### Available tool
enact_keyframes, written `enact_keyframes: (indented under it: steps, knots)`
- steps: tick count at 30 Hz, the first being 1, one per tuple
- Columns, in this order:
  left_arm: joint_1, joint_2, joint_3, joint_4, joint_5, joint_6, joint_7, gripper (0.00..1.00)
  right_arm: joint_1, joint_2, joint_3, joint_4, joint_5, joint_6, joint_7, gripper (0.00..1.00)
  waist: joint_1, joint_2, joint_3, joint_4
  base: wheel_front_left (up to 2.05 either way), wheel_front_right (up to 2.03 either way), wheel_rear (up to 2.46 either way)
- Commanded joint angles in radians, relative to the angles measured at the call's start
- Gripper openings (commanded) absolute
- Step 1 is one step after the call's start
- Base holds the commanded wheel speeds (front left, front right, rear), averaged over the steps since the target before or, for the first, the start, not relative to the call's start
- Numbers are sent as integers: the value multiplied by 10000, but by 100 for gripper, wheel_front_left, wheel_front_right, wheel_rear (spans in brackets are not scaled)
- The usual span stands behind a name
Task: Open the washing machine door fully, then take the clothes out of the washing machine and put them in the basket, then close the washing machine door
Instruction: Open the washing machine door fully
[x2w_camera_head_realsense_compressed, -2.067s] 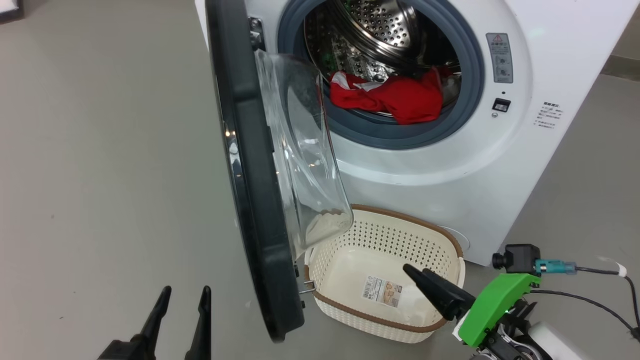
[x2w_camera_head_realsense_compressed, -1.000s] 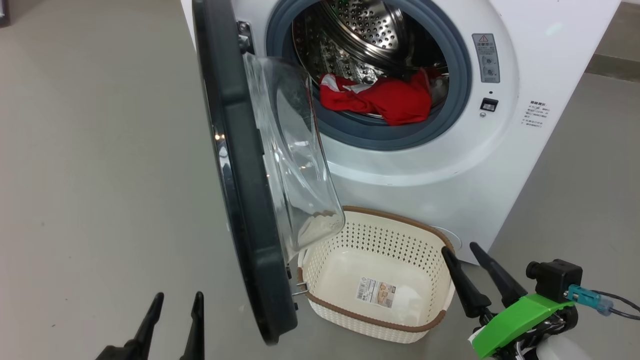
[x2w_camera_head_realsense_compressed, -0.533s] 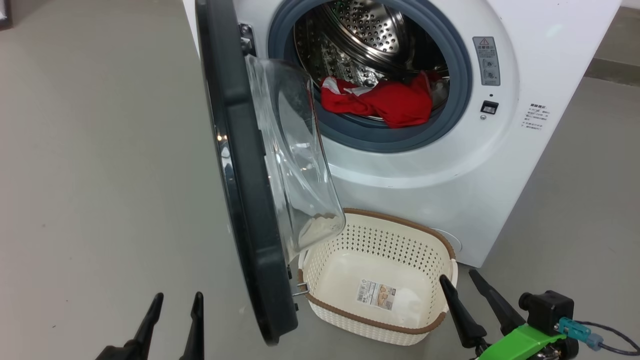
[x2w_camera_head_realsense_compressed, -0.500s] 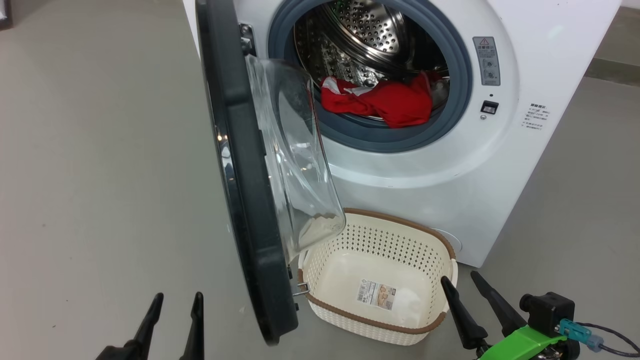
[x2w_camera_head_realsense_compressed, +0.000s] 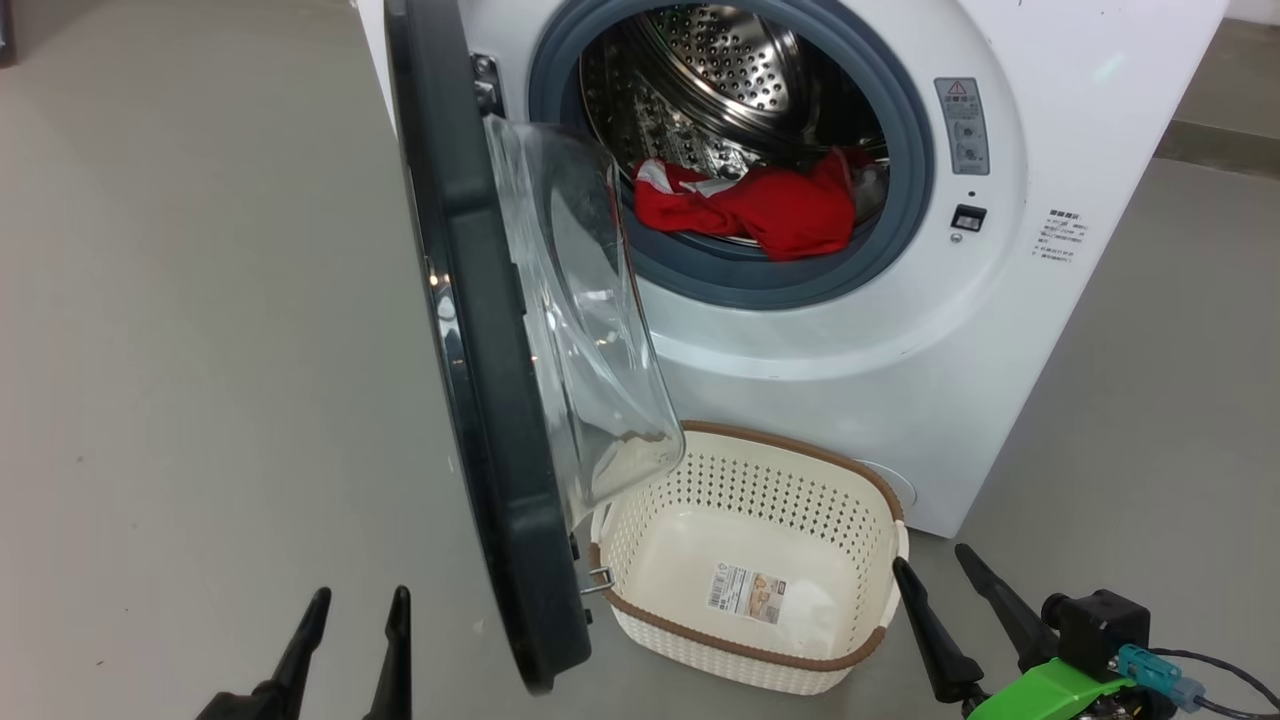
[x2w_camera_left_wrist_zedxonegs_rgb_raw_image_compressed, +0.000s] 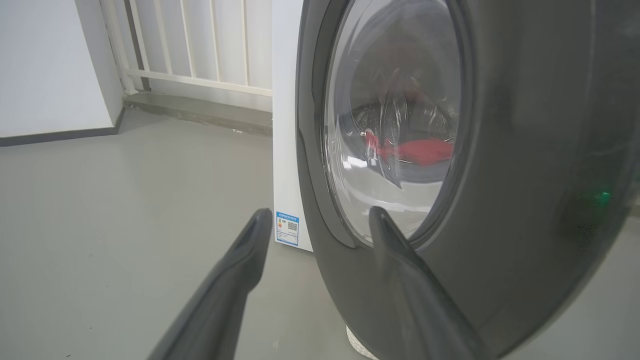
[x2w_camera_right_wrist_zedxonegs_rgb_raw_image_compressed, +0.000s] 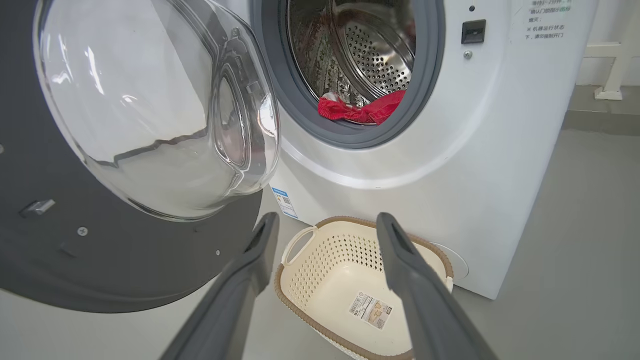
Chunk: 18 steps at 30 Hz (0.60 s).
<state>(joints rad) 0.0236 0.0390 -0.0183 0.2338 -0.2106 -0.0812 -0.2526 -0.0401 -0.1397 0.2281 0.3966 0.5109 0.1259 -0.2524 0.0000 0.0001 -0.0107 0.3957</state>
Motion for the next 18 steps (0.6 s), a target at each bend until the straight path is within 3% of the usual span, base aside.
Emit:
enact_keyframes:
  steps: [1, 10, 11, 13, 14, 18]
  knots:
    - [-200, 112, 297, -200, 54, -35, -92, 100, 8, -54, 71, -239, -343, 48, -93, 100, 0, -1, -30, -2, 0, 0, 0]
    - [-205, 112, 317, -221, 71, -46, -92, 100, 158, 84, -260, -389, -1245, 48, -93, 100, 0, -1, -122, -15, 0, 0, 0]
    - [-202, 112, 324, -217, 49, -48, -92, 89, 186, 112, -286, -401, -1300, 48, -93, 100, 0, -1, -131, -21, 0, 0, 0]
    - [-216, 112, 347, -224, -49, -54, -92, 21, 230, 142, -333, -411, -1397, 48, -93, 100, 0, -1, -156, -33, 0, 0, 0]
    - [-228, 112, 358, -246, -82, -59, -92, 0, 249, 156, -348, -413, -1435, 48, -93, 100, 0, -1, -167, -37, 0, 0, 0]
    - [-409, 112, 556, -714, -305, -72, -92, 0, 289, 192, -415, -428, -1542, 48, -93, 100, 0, -1, -156, -40, 0, 0, 0]
